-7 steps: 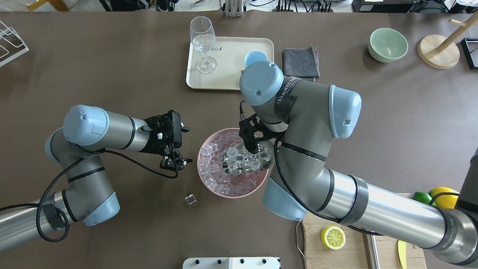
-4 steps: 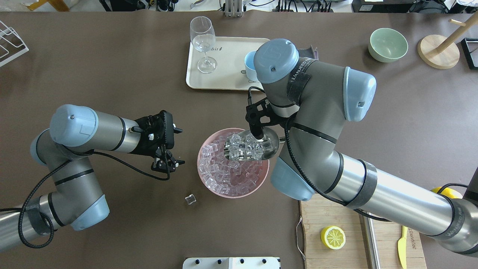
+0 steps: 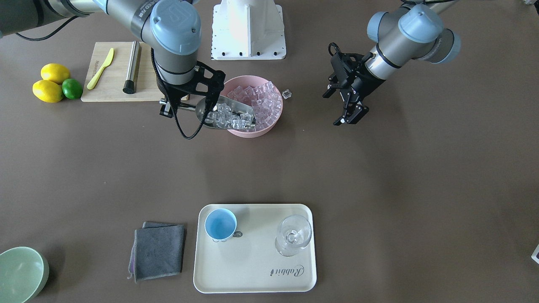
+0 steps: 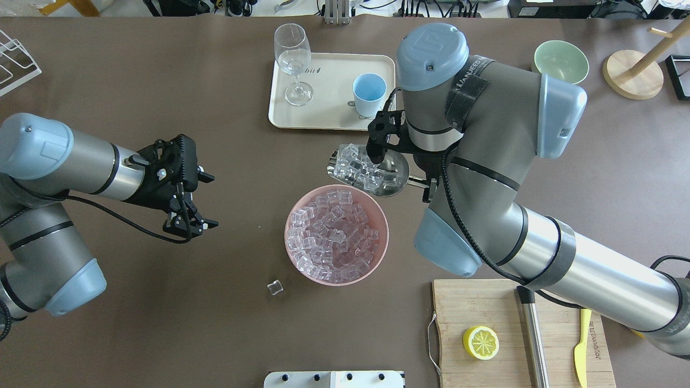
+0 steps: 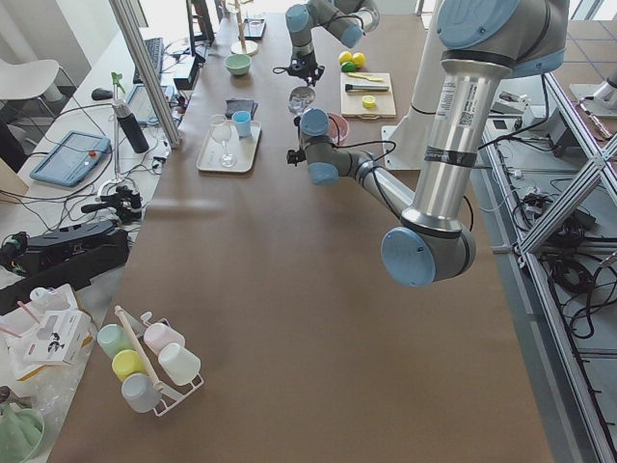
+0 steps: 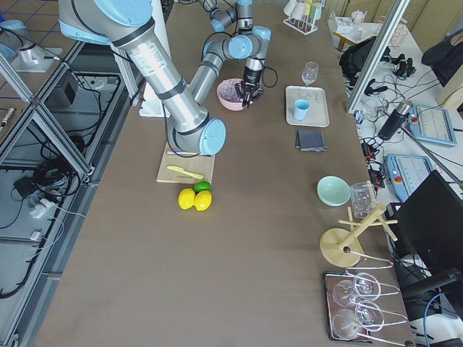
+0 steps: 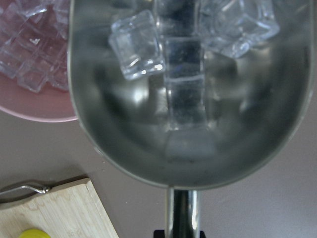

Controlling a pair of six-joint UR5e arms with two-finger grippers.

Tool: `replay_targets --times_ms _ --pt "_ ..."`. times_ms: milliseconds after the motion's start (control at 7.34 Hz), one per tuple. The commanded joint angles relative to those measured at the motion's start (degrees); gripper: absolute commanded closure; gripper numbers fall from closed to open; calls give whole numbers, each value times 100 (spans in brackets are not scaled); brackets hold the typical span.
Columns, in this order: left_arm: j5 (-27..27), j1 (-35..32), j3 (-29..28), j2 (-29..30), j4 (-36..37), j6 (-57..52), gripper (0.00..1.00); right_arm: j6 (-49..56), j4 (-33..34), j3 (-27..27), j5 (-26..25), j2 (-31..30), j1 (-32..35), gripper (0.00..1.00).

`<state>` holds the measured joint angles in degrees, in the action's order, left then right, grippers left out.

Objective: Put ice in cup with scoop
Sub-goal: 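Lift the loaded scoop toward the blue cup while the left arm withdraws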

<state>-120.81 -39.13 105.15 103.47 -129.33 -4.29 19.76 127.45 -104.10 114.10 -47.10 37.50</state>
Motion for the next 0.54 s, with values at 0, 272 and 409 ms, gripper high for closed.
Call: replay_targets --times_ms 0,272,409 --pt "-591 -646 408 -536 538 -1 2 -2161 -603 -102 497 -307 205 100" --pt "-1161 -1278 550 -845 1152 -10 2 -3885 -1141 -93 499 -467 275 100" --pt "-1304 -1569 568 -994 2034 -1 2 -4832 -1335 -76 499 -476 345 100"
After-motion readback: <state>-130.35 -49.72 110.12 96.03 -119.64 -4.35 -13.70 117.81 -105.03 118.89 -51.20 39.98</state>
